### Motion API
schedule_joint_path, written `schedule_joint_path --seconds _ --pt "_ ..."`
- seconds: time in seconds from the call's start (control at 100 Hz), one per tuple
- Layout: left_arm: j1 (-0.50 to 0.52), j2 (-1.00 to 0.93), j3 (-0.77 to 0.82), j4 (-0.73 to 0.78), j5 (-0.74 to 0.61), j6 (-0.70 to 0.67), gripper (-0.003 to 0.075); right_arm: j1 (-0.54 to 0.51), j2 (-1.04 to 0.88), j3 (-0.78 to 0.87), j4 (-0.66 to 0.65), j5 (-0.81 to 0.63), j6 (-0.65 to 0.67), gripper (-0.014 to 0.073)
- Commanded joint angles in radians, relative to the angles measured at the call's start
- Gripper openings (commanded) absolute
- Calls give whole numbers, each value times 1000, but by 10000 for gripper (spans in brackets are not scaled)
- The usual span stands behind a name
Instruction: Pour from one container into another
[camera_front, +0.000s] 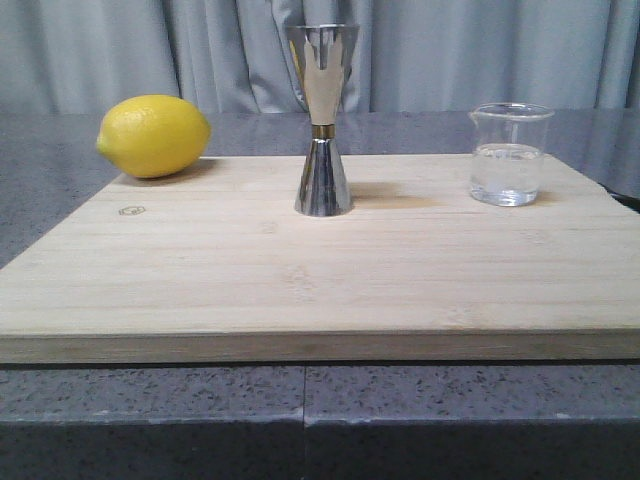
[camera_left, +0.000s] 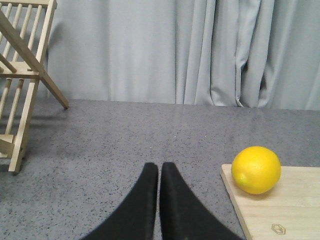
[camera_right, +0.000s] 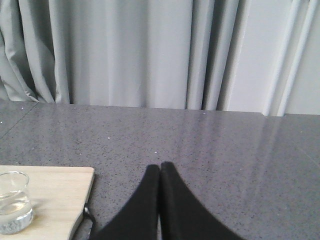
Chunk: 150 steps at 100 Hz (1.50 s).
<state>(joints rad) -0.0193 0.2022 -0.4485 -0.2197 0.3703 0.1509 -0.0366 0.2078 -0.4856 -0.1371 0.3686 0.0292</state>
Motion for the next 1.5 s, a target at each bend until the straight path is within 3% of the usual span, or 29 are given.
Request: schedule_joint_path --seconds 0.0,0.22,0.65,0.73,0.8,0.91,0.97,1.04,1.49 --pt "4 26 -38 -10 -78 -11 -19 -8 32 -46 -17 -83 -21 -71" --pt "4 26 -38 -12 -78 -11 -19 -8 32 -46 -13 -155 -21 -72" --pt "4 26 -38 -30 -78 -11 -19 -8 32 -35 -13 -139 -21 -71" --pt "4 26 -38 -35 -80 -11 -10 -8 32 -35 -13 -107 -19 -9" --pt "6 26 -38 -33 -80 -11 73 -8 32 -33 -13 -87 -19 131" --pt "6 26 -38 -31 -80 -11 333 -8 32 -33 -13 -60 -19 377" --pt "6 26 -38 -33 -80 -11 467 -8 32 -33 -13 -60 -19 457" --pt "6 26 -38 -36 -80 -11 547 -8 32 -33 -13 -60 -19 500" --pt "6 26 -38 -43 -88 -11 469 -8 32 -33 5 -66 -19 500"
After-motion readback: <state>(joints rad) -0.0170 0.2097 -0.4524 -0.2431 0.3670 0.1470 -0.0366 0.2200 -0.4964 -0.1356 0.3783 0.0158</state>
